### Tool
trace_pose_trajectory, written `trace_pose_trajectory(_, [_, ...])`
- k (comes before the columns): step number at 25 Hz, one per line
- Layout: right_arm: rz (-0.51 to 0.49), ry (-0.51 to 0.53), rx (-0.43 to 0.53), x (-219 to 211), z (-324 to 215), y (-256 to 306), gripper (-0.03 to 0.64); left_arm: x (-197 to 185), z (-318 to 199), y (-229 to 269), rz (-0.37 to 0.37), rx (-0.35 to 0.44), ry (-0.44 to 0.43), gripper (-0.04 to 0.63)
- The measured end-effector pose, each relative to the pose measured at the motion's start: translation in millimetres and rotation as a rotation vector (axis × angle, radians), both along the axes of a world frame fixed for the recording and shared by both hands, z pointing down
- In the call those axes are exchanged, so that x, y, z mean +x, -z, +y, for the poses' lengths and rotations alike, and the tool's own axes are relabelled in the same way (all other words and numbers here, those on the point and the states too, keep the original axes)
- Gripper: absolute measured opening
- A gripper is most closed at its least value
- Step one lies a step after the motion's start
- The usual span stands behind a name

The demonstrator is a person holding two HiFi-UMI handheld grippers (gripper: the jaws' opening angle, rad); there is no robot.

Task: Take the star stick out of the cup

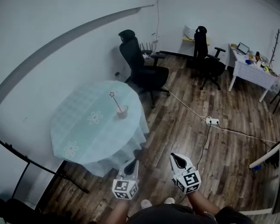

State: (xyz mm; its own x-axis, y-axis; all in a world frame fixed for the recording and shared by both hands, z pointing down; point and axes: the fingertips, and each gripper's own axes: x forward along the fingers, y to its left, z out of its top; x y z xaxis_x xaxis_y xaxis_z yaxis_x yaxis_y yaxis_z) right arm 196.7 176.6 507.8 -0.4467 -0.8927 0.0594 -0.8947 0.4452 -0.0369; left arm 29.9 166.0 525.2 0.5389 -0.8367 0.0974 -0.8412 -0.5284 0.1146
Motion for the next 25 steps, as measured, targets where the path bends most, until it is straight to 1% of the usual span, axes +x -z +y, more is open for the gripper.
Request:
trace_pose_trajectory(4, [0.009, 0.005, 0.005, -2, -4, 3, 0.003, -5, -3, 1, -0.01, -0.006, 0.033, 0.005])
trace_pose_trajectory(8, [0.016, 0.011, 0.001, -11, -2, 2, 0.003, -14, -2, -2, -0.009, -0.015, 0.043, 0.005])
trace_pose_trajectory(14, [0.02, 0.013, -0.006, -28, -8, 0, 0.003, -26, -5, -6, 0.004, -0.023, 0.031, 0.005])
trace_pose_trajectory(18, [0.004, 0.022, -0.013, -47, -8, -1, 0.003, -39, -4, -11, 0.012, -0.031, 0.021, 0.005])
trace_pose_trajectory(25, [0.018, 0.031, -0.025, -80, -13, -8, 0.003, -57, -2, -18, 0.012, -0.032, -0.005, 0.005])
